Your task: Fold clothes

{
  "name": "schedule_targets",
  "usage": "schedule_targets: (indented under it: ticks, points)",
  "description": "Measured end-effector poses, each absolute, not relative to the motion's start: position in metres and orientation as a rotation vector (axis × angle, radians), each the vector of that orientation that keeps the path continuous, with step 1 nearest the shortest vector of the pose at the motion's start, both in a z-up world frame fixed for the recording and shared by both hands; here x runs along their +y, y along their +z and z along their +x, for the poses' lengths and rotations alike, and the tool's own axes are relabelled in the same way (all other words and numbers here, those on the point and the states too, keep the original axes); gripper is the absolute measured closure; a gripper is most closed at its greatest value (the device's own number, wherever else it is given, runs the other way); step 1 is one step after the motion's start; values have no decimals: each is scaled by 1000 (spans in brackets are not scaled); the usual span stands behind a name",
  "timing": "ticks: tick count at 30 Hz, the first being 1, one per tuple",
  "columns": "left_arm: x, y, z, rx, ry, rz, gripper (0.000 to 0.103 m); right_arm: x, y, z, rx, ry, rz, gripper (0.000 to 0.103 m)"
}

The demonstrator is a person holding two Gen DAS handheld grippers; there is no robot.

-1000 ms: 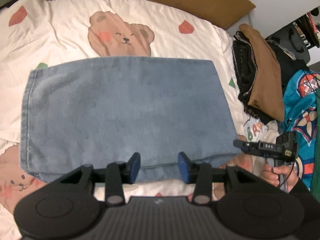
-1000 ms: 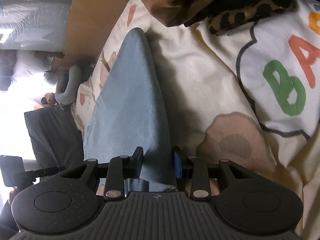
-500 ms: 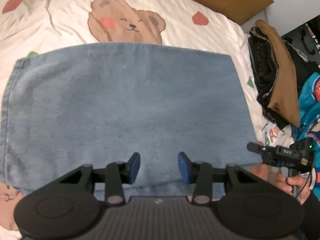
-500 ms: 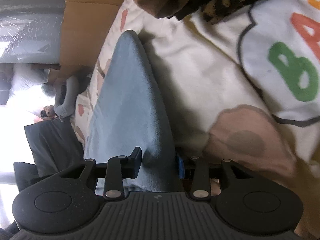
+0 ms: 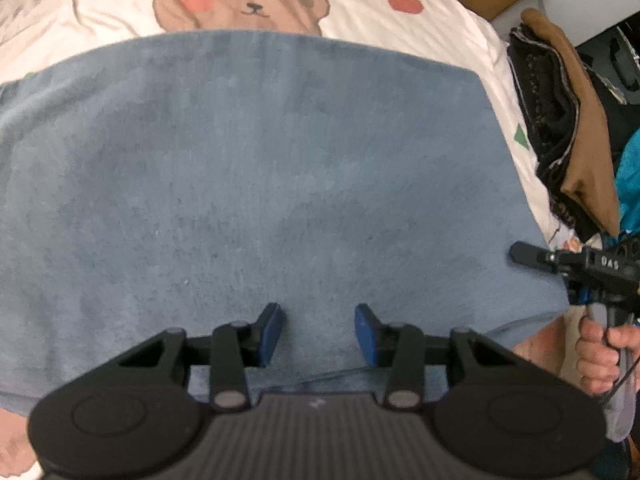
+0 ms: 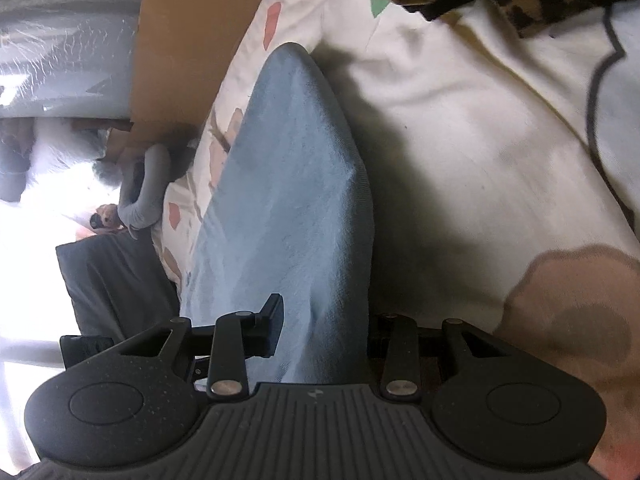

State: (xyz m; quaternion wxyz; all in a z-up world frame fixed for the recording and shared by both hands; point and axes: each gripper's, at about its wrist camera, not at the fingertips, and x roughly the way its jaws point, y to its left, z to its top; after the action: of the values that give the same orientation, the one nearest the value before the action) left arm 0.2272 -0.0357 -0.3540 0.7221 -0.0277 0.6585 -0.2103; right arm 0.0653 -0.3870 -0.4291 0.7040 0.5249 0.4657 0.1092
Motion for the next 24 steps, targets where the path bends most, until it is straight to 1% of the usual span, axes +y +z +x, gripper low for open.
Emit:
schedule_targets:
  ticks: [4, 5, 6, 7, 9, 16, 17, 21, 24]
  points:
    - [-32, -359, 228, 1458, -464, -82, 61, -384, -428, 78, 1059, 262, 1112, 67]
    - [-31, -360, 229, 1461, -461, -92, 61, -384, -428, 81, 1063, 266, 1097, 71]
    - [-31, -361, 230, 1465, -459, -100, 61, -383, -427, 83, 1069, 266, 1080, 84]
    - [-30, -362, 230, 1468, -456, -109, 61, -383, -427, 84, 1076, 264, 1068, 92]
    - [-30, -363, 231, 1473, -452, -118, 61, -383, -425, 86, 1089, 261, 1045, 96]
    - [-27, -361, 226, 1461, -471, -104, 61, -386, -412, 89, 1080, 312, 1057, 95]
    - [-26, -360, 225, 1460, -475, -103, 62, -386, -414, 92, 1087, 315, 1058, 92]
    - [-23, -360, 224, 1458, -467, -116, 62, -389, -420, 102, 1109, 321, 1066, 87]
    - [-23, -359, 224, 1455, -468, -107, 62, -391, -424, 109, 1122, 313, 1069, 85]
